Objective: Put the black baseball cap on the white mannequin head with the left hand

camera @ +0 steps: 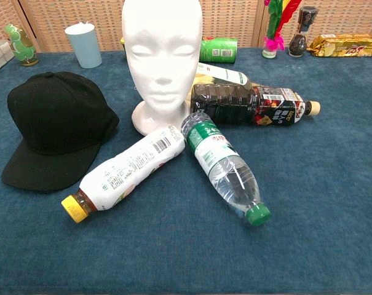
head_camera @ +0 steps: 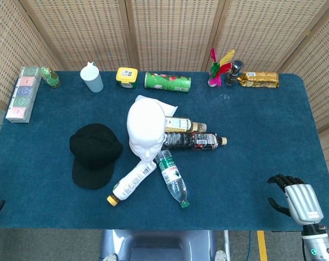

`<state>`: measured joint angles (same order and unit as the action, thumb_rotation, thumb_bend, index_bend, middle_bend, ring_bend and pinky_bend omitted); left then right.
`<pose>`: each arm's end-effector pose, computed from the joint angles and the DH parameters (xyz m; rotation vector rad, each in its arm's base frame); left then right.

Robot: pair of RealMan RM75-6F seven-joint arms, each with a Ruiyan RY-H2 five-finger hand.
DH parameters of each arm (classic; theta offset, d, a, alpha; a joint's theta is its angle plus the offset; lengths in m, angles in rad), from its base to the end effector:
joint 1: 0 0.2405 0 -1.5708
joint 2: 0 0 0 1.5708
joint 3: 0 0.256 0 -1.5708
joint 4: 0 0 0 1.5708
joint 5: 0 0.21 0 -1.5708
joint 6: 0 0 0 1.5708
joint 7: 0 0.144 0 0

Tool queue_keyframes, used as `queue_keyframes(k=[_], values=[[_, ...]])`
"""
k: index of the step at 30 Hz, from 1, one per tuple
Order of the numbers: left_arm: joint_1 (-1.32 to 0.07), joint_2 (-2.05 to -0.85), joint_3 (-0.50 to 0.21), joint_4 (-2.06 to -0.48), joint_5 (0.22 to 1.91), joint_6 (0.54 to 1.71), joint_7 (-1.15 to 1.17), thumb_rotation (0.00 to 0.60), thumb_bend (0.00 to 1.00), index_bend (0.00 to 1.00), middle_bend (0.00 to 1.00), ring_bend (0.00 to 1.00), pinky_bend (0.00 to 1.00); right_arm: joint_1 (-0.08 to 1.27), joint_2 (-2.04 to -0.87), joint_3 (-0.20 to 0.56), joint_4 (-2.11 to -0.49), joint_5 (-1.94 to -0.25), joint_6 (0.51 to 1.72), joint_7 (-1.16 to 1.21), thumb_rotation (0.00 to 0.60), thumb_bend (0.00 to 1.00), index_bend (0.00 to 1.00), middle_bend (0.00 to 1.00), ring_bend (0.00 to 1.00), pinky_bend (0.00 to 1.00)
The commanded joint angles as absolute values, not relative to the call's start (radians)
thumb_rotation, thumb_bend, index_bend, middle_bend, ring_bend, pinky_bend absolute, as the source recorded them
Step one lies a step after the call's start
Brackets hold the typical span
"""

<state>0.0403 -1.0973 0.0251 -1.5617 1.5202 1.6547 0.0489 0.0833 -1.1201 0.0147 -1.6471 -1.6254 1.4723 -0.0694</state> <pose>-0.3330 0.1250 0.1821 -1.3206 -0.8049 -0.7847 -0.2910 -0.1712 0.1424 1.5315 -0.8572 0.9171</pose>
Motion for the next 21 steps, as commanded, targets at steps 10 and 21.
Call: queue_keyframes(k=[10, 21], values=[[0.043, -1.097, 0.019, -1.566, 1.539, 1.655, 0.055, 0.6, 0.18, 0.35, 0.22, 0.16, 0.38, 0.078, -1.116, 0.013, -1.641, -1.624, 1.486, -0.058, 0.6, 0.26, 0.39, 0.42, 0.44, 0.46], [0.005, -1.107, 0.035, -1.539, 1.589, 1.586, 0.079, 0.6, 0.18, 0.5, 0.28, 0.21, 0.39, 0.069, -1.11, 0.01, -1.646, -1.635, 1.512, -0.052, 0.6, 0.26, 0.39, 0.42, 0.44, 0.46]])
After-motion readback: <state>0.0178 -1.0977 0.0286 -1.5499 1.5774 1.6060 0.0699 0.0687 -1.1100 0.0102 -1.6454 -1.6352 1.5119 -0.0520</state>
